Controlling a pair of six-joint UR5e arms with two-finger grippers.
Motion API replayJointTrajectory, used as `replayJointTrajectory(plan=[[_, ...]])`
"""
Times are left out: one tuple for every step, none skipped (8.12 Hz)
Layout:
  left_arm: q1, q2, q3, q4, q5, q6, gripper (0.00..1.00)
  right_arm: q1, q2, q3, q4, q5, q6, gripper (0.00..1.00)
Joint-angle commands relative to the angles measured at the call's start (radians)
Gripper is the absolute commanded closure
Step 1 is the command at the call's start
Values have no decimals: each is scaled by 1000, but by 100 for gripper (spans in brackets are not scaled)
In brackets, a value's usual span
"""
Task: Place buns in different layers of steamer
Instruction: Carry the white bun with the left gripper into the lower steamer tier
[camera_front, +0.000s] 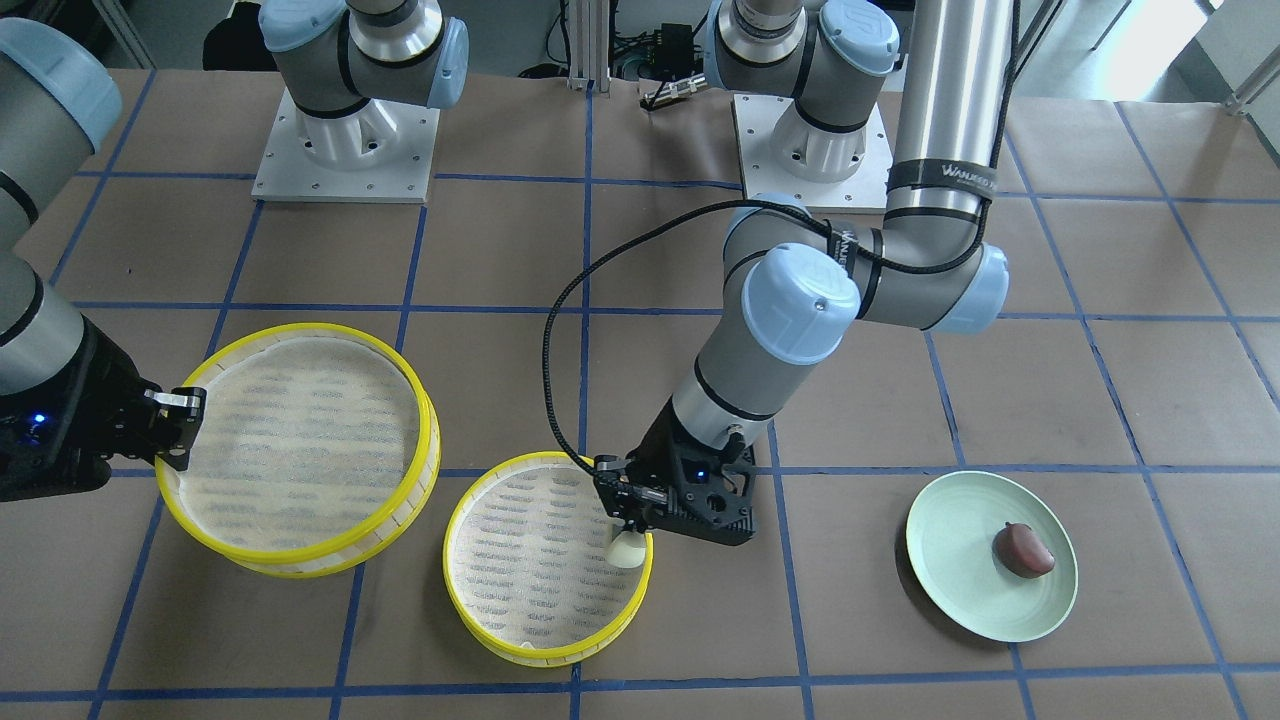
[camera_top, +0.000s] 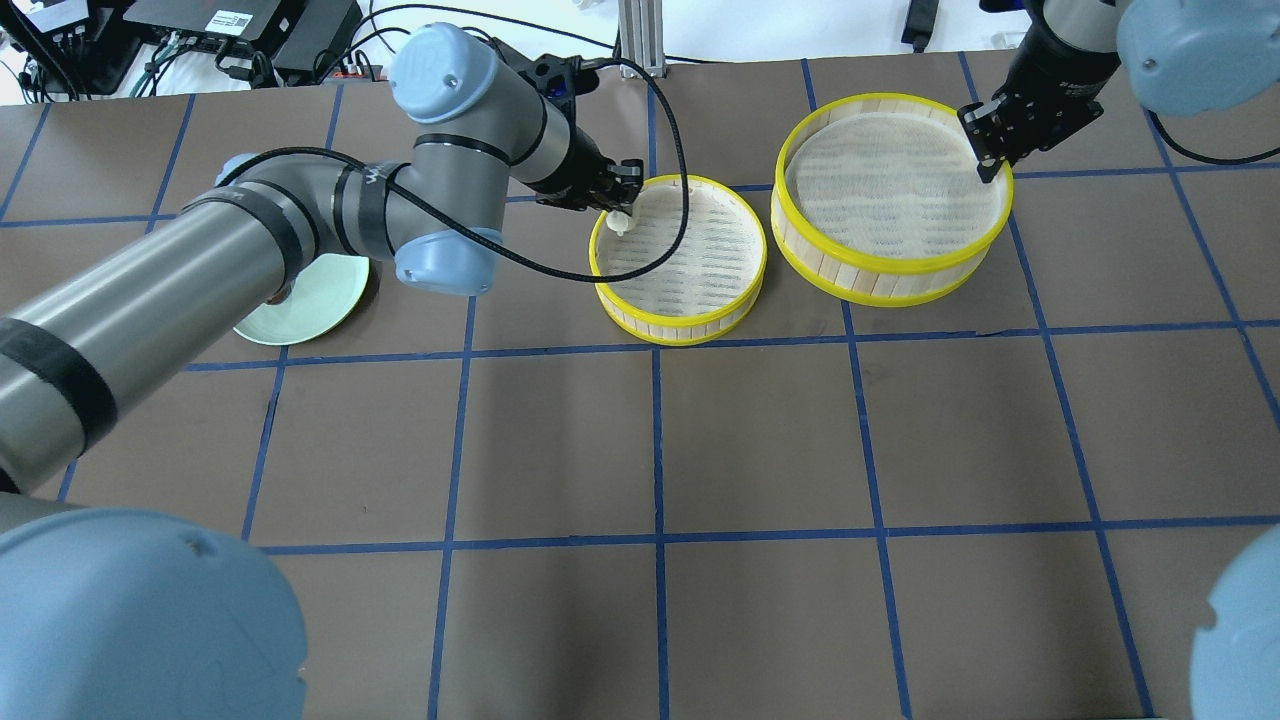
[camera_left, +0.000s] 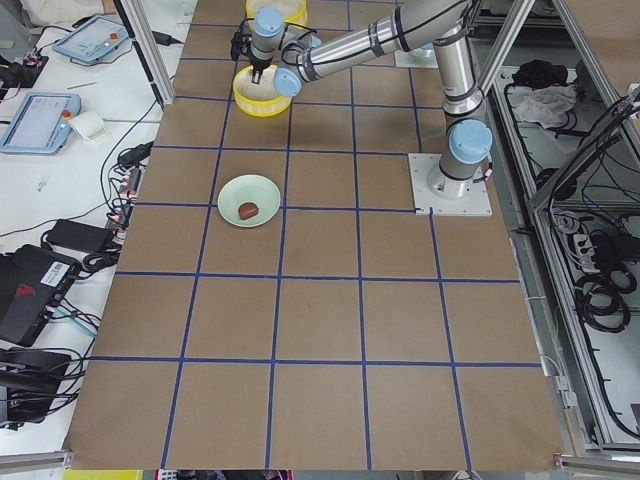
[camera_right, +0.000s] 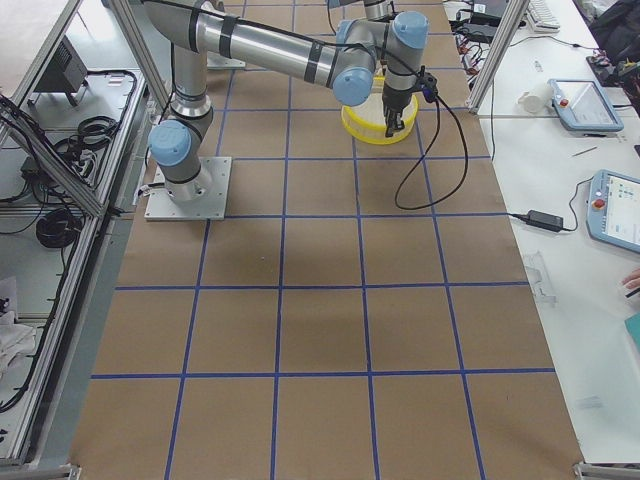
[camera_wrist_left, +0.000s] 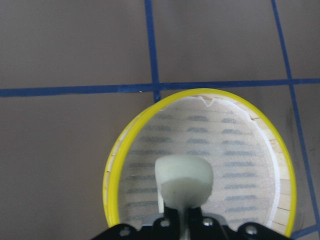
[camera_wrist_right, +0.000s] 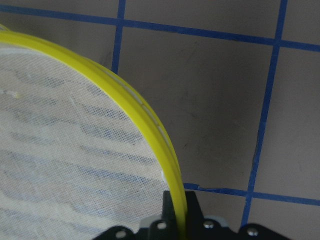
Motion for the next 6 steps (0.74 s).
replayJointTrajectory(plan=[[-48, -99, 38, 44, -98, -10, 100, 0, 0, 0, 1, -3, 0, 100], [-50, -118, 40, 43, -108, -13, 94, 0, 0, 1, 1, -3, -2, 100], [-51, -121, 37, 38, -123, -42, 68, 0, 0, 1, 1, -3, 0, 100], [-53, -121, 38, 37, -122, -48, 17, 0, 0, 1, 1, -3, 0, 100], [-53, -117, 40, 37, -125, -59, 0, 0, 0, 1, 1, -5, 0, 100], [-53, -109, 41, 35, -125, -88, 0, 0, 0, 1, 1, -3, 0, 100]])
